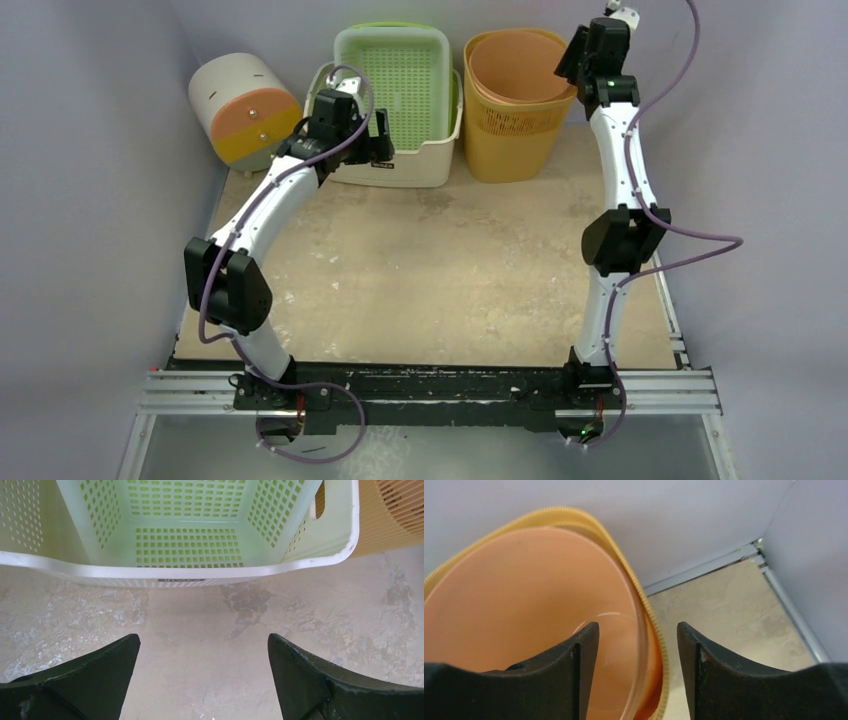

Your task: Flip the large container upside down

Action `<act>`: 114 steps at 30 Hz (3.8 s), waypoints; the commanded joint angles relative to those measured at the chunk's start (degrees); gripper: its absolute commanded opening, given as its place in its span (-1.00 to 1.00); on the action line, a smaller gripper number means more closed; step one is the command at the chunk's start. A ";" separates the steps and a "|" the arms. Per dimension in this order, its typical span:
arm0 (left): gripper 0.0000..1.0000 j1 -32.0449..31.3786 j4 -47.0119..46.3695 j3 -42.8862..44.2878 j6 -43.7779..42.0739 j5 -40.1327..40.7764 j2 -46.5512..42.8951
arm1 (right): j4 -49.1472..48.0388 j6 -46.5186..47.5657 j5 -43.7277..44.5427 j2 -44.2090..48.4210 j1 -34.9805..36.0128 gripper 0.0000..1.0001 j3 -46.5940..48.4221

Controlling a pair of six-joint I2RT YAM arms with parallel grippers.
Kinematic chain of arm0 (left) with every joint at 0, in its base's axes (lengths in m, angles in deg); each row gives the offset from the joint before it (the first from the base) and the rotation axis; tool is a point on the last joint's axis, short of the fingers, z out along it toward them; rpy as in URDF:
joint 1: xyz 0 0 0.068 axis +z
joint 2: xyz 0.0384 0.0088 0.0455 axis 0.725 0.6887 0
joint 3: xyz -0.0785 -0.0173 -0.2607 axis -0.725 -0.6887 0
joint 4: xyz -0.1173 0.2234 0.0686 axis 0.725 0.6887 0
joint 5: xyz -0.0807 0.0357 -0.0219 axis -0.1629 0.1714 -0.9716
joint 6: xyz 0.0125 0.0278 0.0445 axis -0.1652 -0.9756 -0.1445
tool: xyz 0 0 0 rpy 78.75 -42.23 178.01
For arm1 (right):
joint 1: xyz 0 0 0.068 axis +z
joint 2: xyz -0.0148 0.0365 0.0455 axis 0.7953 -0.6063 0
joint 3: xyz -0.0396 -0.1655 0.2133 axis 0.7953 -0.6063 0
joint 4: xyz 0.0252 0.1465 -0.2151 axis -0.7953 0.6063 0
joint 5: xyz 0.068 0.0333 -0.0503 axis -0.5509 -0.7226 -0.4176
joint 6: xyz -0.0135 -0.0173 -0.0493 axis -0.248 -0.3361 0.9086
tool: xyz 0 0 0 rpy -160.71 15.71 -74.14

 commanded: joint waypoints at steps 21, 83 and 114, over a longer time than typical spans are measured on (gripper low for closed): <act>0.92 0.01 -0.57 -5.46 -3.78 1.05 -5.80 | -0.42 -1.38 -0.42 5.14 1.02 0.04 2.92; 0.92 -0.04 4.11 -6.90 -8.23 1.70 -6.77 | 10.17 2.15 4.58 -8.23 2.92 -0.64 1.35; 0.93 -0.03 4.85 -5.47 -7.88 3.56 -5.35 | 23.32 3.20 1.35 10.20 3.14 -1.00 -0.11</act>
